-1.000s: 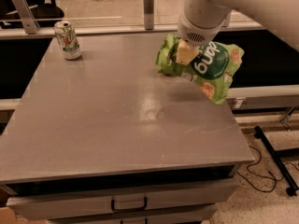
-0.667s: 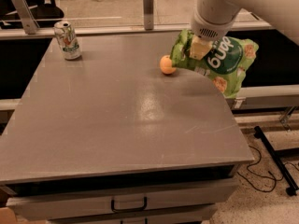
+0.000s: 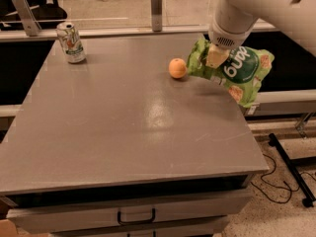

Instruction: Move green rice chip bag near orange

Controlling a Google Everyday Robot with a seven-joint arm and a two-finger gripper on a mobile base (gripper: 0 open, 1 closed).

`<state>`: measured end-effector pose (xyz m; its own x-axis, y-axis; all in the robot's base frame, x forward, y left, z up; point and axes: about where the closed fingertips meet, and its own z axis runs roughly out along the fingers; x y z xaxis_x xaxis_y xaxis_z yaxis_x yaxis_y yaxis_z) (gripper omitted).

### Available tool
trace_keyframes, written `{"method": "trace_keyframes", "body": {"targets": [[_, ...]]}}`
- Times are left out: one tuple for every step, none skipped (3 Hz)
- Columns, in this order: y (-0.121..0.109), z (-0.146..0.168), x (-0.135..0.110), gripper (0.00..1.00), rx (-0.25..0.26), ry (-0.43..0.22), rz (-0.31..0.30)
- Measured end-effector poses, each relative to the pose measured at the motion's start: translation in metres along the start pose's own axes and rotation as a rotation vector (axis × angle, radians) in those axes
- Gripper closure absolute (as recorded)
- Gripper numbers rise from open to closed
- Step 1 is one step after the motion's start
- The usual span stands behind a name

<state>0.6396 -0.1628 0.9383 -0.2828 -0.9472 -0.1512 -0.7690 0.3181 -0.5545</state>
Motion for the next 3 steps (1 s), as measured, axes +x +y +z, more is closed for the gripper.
{"method": "trace_keyframes", "body": {"targets": [[0.003, 0.015, 0.012, 1.00, -0.014, 0.014, 0.027], [0.007, 0.028, 0.023, 0.82, -0.027, 0.031, 0.057], [0.012, 0.039, 0.028, 0.59, -0.044, 0.041, 0.079]]}}
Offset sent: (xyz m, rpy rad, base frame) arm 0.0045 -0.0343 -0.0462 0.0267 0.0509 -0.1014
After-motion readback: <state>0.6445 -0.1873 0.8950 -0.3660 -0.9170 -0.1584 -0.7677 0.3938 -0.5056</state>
